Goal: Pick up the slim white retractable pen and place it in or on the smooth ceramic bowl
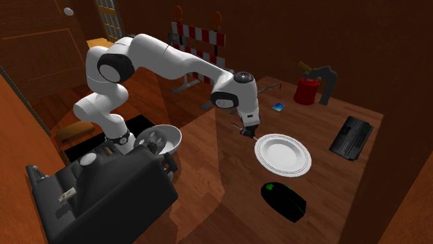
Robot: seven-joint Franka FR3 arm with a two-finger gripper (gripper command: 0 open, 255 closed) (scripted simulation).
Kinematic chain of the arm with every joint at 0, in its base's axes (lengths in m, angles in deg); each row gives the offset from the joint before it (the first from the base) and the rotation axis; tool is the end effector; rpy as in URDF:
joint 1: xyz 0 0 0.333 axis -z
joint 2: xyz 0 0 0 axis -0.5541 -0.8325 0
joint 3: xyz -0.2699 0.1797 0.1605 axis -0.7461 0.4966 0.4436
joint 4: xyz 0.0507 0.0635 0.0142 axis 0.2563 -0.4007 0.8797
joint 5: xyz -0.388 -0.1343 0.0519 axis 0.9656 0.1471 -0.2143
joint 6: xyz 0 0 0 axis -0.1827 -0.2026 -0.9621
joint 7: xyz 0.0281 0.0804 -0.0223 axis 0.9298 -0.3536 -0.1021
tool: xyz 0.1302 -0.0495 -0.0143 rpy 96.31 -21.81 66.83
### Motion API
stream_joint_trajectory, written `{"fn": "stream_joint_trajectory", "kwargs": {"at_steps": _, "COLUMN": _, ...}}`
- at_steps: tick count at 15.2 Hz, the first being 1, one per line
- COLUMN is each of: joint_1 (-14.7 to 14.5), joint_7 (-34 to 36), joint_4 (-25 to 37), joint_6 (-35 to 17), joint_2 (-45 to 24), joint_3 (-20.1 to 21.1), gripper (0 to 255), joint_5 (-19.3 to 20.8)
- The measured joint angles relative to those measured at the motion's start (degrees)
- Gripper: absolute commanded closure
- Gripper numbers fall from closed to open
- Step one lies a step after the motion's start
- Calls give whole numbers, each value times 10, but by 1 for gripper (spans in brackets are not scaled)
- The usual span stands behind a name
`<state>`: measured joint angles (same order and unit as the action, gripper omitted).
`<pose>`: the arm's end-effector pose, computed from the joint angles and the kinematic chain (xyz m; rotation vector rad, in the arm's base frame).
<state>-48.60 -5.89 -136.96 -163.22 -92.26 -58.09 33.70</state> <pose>0.6185 0.4061 0.3541 -2.8663 -0.0113 -0.0908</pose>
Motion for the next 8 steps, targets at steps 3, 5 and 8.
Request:
{"fn": "stream_joint_trajectory", "kwargs": {"at_steps": 3, "joint_1": 2, "joint_7": 1, "joint_4": 11, "joint_6": 21, "joint_2": 11, "joint_3": 2, "gripper": 255, "joint_5": -2}}
{"fn": "stream_joint_trajectory", "kwargs": {"at_steps": 5, "joint_1": 2, "joint_7": 2, "joint_4": 15, "joint_6": 31, "joint_2": 17, "joint_3": 3, "gripper": 255, "joint_5": -4}}
{"fn": "stream_joint_trajectory", "kwargs": {"at_steps": 8, "joint_1": 2, "joint_7": 5, "joint_4": 28, "joint_6": 50, "joint_2": 24, "joint_3": 4, "gripper": 255, "joint_5": -5}}
